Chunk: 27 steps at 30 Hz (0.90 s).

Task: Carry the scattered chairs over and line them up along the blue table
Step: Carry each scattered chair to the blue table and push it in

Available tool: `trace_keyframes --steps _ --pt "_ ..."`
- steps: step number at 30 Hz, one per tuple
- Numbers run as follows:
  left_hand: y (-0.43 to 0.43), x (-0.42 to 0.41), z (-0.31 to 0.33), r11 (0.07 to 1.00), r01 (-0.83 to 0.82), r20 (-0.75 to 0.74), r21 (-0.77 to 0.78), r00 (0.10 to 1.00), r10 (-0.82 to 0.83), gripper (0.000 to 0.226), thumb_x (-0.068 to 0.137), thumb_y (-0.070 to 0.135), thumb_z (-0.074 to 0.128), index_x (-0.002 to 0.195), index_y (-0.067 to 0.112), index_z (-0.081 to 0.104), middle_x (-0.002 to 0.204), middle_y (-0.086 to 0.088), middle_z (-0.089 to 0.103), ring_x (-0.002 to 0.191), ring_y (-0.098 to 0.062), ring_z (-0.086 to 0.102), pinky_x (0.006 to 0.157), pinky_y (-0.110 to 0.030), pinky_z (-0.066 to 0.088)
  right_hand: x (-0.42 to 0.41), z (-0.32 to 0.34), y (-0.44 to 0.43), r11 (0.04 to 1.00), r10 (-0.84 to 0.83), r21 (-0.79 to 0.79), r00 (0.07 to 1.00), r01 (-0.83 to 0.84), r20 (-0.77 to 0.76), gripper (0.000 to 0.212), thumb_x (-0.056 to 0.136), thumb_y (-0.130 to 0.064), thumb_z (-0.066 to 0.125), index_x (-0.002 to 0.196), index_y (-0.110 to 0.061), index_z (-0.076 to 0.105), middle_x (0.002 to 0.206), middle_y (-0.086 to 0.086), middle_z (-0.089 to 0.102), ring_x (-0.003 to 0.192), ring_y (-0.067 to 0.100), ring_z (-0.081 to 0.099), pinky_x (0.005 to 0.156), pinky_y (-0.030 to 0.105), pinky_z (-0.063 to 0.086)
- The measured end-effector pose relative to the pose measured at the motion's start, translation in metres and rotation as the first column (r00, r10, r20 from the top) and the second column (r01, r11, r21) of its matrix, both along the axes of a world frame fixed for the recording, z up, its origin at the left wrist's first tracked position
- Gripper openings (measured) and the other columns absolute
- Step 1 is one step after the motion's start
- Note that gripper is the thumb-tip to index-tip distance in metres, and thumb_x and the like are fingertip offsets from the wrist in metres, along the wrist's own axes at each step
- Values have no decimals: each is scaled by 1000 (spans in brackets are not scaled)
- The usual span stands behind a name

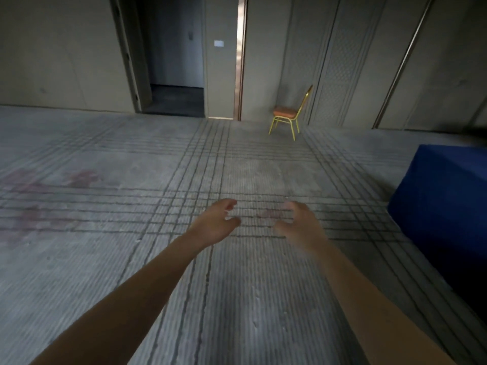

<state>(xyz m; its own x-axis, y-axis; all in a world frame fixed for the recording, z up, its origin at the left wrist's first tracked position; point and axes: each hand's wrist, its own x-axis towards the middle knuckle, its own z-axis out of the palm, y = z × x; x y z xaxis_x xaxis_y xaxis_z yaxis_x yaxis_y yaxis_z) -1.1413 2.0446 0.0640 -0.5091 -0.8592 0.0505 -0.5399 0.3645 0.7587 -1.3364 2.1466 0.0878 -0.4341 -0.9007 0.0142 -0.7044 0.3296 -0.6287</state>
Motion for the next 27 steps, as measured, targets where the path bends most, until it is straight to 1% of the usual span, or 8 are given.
trace_keyframes --steps 4,8,11,14,17,20,23,27 --pt "-100 -34 9 999 48 -5 9 999 -48 50 90 26 64 137 17 47 130 -2 54 118 -17 53 100 -31 44 -28 7 -82 999 -47 0 998 47 41 59 83 -38 62 138 -27 45 139 -3 45 114 18 55 92 34 47" --pt "-175 -66 8 997 71 2 20 997 -71 50 91 25 63 137 16 47 132 -4 54 121 -19 53 102 -35 44 -61 6 -153 997 -70 41 997 68 42 65 82 -40 63 141 -25 42 143 -1 42 117 23 55 97 43 48" --pt "-237 -91 -1 996 78 8 44 997 -78 49 91 27 63 136 19 47 133 -3 53 123 -18 52 103 -37 44 -91 1 -219 993 -98 68 995 97 16 65 83 -38 61 143 -23 39 145 0 40 121 23 52 99 43 46" --pt "-307 -121 -7 997 67 8 33 998 -67 50 90 28 63 136 20 47 134 0 52 122 -16 51 104 -38 43 -122 -7 -295 993 -108 46 994 106 23 65 83 -39 60 143 -25 39 144 -1 40 115 23 57 96 44 49" --pt "-381 -159 -7 998 50 25 26 998 -50 52 90 30 63 138 21 45 134 0 52 121 -16 52 103 -38 44 -156 -14 -374 997 -69 35 997 68 36 67 84 -40 59 145 -25 36 148 -1 37 123 24 51 100 45 46" --pt "-452 -202 0 998 52 30 30 998 -52 53 91 30 62 140 20 44 135 0 51 122 -16 51 104 -35 43 -194 -13 -449 999 -48 11 996 47 69 70 82 -40 60 146 -26 35 146 -1 40 120 24 53 99 46 48" --pt "-517 -240 6 999 36 2 29 999 -36 51 92 28 61 139 20 44 134 0 51 119 -13 50 102 -32 43 -235 -9 -518 999 -35 15 996 34 83 68 82 -39 61 145 -25 37 146 -1 39 122 22 50 100 46 46" --pt "-590 -283 8 999 15 -21 45 1000 -14 49 92 28 62 137 19 46 132 -1 52 118 -13 50 100 -38 47 -284 -2 -588 999 -27 21 997 26 70 67 80 -41 62 142 -25 41 144 0 40 120 23 52 98 47 48"
